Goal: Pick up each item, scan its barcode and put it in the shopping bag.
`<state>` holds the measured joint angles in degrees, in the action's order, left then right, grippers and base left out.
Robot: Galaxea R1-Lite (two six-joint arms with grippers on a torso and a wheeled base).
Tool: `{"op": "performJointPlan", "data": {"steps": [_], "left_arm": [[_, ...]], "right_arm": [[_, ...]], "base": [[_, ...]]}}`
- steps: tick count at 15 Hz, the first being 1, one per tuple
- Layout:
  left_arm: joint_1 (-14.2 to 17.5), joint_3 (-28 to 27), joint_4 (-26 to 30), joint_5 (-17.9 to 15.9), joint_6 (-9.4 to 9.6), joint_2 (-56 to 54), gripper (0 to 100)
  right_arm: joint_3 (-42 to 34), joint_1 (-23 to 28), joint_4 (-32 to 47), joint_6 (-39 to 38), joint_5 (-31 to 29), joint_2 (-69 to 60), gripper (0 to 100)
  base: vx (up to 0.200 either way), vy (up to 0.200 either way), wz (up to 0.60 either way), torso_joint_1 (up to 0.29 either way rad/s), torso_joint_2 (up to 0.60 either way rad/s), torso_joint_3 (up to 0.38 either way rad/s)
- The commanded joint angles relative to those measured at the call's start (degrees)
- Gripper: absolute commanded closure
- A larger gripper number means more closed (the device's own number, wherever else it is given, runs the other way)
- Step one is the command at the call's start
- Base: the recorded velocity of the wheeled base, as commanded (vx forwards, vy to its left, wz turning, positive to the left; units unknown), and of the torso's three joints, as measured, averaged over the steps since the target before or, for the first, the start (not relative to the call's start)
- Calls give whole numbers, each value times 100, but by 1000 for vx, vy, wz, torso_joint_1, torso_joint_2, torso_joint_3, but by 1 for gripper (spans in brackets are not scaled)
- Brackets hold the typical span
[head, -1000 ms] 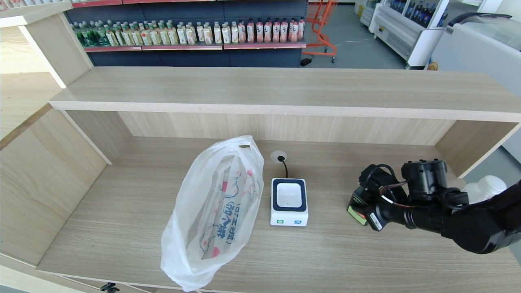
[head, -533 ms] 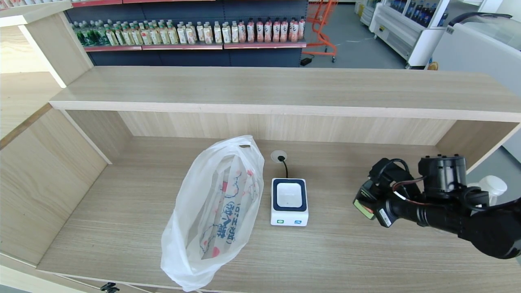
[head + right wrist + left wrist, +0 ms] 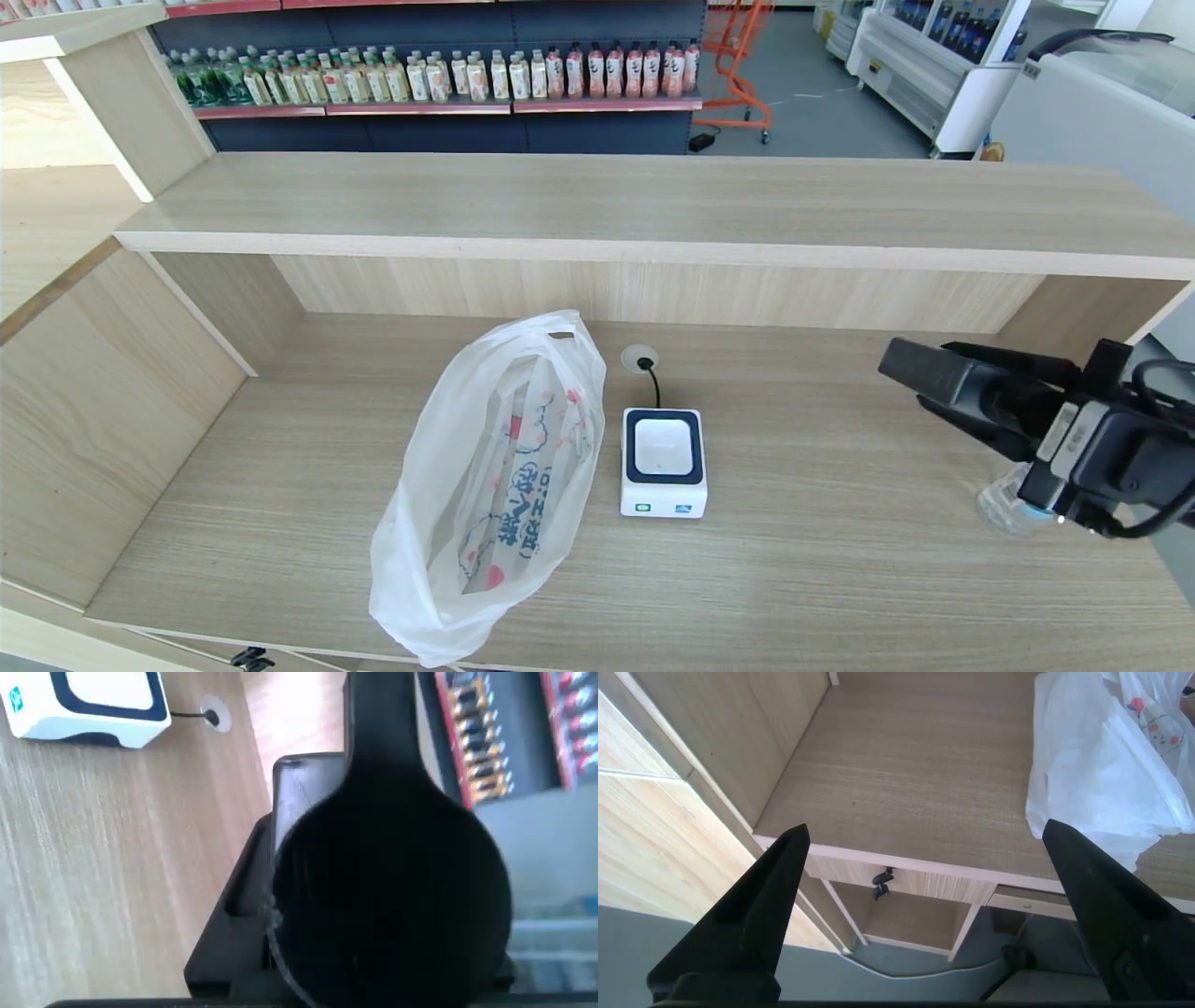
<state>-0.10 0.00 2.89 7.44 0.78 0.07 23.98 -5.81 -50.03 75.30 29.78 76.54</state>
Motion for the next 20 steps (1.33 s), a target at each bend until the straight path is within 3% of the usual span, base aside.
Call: {"op": "performJointPlan", "data": {"steps": [1, 3, 5, 8, 12, 16, 20], "left_arm": [[1, 0, 1, 3, 1, 1, 0], [1, 0, 1, 3, 1, 1, 0], [1, 0, 1, 3, 1, 1, 0], [1, 0, 1, 3, 1, 1, 0], [1, 0, 1, 3, 1, 1, 0], [1, 0, 1, 3, 1, 1, 0], [1, 0, 1, 3, 1, 1, 0]], "right_arm": [[-60, -253, -59, 2024, 1311, -8, 100], [-69, -693, 301, 4441, 2278, 177, 100], [-60, -886, 1241, 6550, 2515, 396, 100], [-60, -965, 1663, 7939, 3385, 748, 100], [-34, -1211, 1637, 8607, 4071, 880, 100], [107, -1651, 1663, 8589, 4106, 1108, 100], [125, -1686, 1619, 8651, 4097, 1196, 100]], "base": [[0, 0, 0, 0, 0, 0], [0, 0, 0, 0, 0, 0], [0, 0, 0, 0, 0, 0], [0, 0, 0, 0, 0, 0], [0, 0, 0, 0, 0, 0], [0, 0, 0, 0, 0, 0], [0, 0, 0, 0, 0, 0]]}}
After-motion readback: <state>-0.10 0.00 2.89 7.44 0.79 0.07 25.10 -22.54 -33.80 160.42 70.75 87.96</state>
